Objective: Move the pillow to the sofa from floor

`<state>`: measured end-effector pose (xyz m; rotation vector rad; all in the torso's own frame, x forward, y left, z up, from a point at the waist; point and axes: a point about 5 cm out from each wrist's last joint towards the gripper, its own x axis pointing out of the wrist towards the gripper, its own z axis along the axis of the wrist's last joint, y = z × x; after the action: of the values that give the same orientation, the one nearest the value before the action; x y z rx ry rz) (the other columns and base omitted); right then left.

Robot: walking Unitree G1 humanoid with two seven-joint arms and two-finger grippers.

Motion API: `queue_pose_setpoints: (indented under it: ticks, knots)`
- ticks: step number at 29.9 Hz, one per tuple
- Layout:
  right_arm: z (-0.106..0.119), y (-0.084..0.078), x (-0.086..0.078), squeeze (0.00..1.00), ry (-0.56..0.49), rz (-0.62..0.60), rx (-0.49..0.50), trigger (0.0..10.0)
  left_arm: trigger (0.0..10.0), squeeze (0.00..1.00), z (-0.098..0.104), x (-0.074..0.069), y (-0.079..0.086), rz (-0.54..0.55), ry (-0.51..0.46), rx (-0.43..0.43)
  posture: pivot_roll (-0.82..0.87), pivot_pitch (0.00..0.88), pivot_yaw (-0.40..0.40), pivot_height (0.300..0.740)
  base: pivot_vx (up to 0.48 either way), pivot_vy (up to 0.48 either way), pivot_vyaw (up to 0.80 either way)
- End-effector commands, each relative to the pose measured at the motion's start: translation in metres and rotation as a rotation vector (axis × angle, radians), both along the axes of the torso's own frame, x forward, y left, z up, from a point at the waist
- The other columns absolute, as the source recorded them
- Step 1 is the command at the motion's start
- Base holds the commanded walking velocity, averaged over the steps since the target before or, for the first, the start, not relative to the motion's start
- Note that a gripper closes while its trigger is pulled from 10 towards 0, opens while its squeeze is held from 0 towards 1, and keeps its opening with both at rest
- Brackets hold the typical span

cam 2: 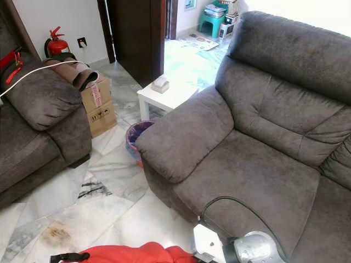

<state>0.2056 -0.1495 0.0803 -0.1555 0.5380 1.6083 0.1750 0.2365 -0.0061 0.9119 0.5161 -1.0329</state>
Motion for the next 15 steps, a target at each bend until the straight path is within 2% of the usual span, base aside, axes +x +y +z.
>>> queue_pose_setpoints:
  ticks: [1,9,15]
  knots:
    - [0.019,0.009,0.0,0.0,-0.055,0.066,0.095,10.0,10.0,0.0,-0.005,-0.001,0.005,0.031,-0.025,0.032,0.06,0.121,-0.059,0.74,0.0,0.0,0.0]
    - [0.023,0.01,0.001,0.0,-0.066,0.067,0.099,10.0,10.0,0.0,-0.009,-0.003,0.009,0.033,-0.012,0.058,0.06,0.123,-0.06,0.74,0.0,0.0,0.0]
    - [0.024,0.011,0.002,0.0,-0.073,0.069,0.101,10.0,10.0,0.0,-0.007,0.002,-0.001,0.058,-0.053,-0.026,0.06,0.126,-0.064,0.74,0.0,0.0,0.0]
